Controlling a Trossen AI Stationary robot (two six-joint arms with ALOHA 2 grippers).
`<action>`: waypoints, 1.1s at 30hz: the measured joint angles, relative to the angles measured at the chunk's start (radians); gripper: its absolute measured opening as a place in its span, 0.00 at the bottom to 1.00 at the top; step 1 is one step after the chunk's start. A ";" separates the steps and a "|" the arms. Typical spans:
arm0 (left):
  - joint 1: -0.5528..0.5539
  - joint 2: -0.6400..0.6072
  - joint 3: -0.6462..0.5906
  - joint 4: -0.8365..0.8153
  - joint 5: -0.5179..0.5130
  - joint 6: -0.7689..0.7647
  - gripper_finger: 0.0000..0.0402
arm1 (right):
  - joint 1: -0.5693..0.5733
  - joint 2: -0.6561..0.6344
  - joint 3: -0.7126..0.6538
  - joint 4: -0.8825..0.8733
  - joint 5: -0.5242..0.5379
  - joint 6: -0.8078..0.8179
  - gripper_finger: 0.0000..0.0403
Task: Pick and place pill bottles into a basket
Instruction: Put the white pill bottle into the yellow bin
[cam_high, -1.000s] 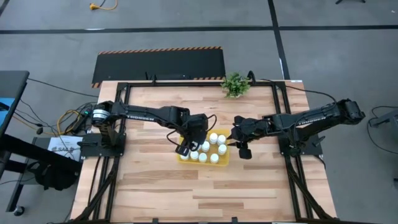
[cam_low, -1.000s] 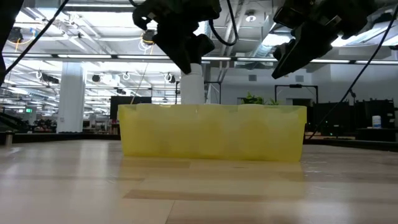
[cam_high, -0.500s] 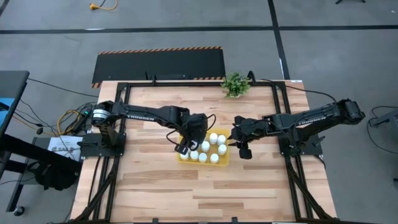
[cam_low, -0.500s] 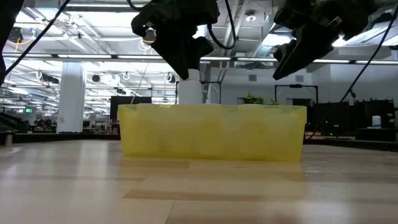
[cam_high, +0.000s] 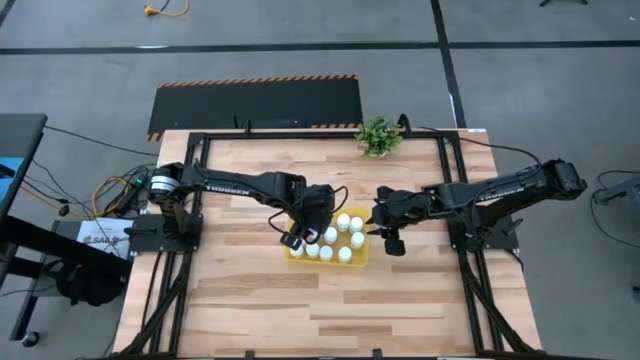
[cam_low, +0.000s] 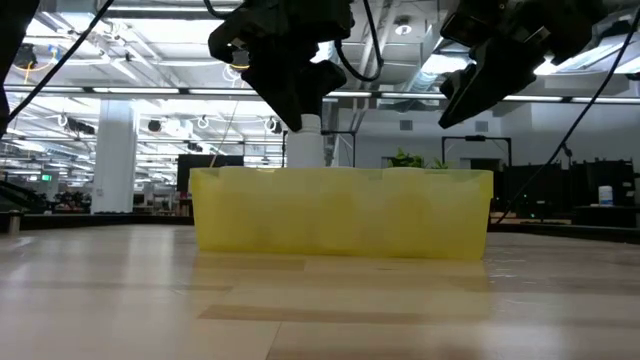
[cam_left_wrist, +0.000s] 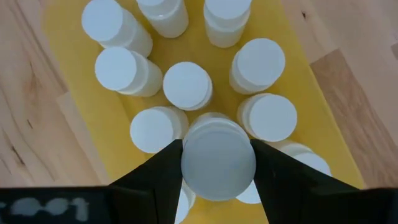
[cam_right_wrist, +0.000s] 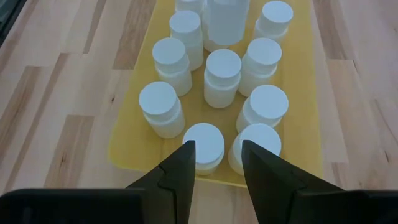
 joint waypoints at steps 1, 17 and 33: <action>0.000 0.000 0.000 -0.002 0.003 0.000 0.41 | 0.000 0.000 0.000 0.000 0.000 0.000 0.31; 0.002 0.000 -0.011 0.022 0.007 0.018 0.41 | 0.000 0.000 0.000 0.000 0.008 0.000 0.31; 0.002 0.000 -0.035 0.044 0.027 0.015 0.41 | 0.000 0.000 0.000 0.000 0.008 0.000 0.31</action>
